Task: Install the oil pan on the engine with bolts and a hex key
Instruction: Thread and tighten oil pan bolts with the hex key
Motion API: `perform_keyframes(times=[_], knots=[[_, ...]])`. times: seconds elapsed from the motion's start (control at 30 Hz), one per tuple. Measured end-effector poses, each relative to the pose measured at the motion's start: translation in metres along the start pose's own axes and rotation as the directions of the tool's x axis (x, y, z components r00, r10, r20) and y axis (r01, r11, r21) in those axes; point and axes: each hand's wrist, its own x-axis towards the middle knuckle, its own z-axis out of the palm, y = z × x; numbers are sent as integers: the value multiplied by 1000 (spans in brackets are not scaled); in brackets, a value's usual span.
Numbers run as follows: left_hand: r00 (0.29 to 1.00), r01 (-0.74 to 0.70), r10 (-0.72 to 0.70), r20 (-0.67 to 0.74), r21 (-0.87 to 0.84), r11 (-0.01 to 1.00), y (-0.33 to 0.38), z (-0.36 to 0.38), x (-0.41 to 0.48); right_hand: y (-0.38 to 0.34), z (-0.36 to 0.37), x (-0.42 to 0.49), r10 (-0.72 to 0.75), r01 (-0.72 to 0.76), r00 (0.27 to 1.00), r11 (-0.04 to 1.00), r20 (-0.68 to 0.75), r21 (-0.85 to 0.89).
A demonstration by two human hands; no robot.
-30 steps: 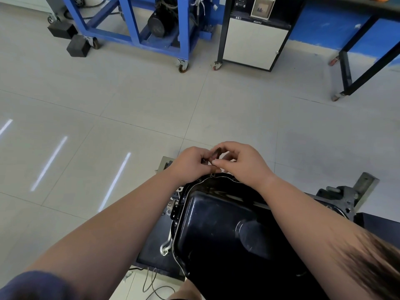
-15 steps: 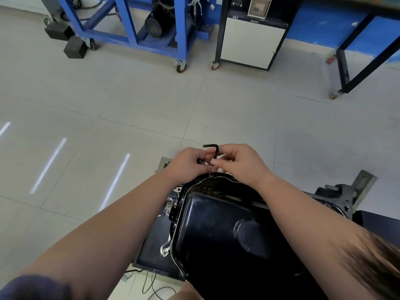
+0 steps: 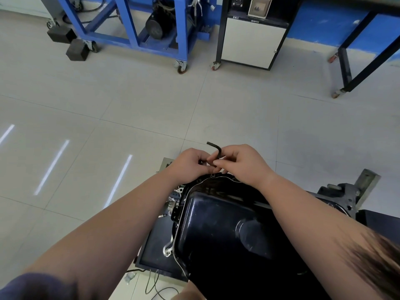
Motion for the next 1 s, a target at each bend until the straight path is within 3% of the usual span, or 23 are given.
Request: perform_keyframes(times=[0.17, 0.4, 0.6, 0.87, 1.0], knots=[[999, 41, -41, 7, 6, 999, -2, 2, 0, 1, 2, 4, 19, -24, 997, 998, -77, -61], [1000, 10, -10, 24, -19, 1000, 0, 0, 1, 1, -2, -1, -12, 12, 999, 1000, 47, -9], [998, 65, -66, 18, 52, 997, 0, 0, 2, 3, -2, 5, 34, -38, 997, 998, -72, -54], [998, 40, -42, 39, 36, 999, -1, 0, 6, 0, -3, 0, 25, -26, 999, 999, 36, 31], [997, 43, -45, 55, 33, 999, -3, 0, 6, 1, -4, 3, 45, -46, 999, 998, -19, -34]])
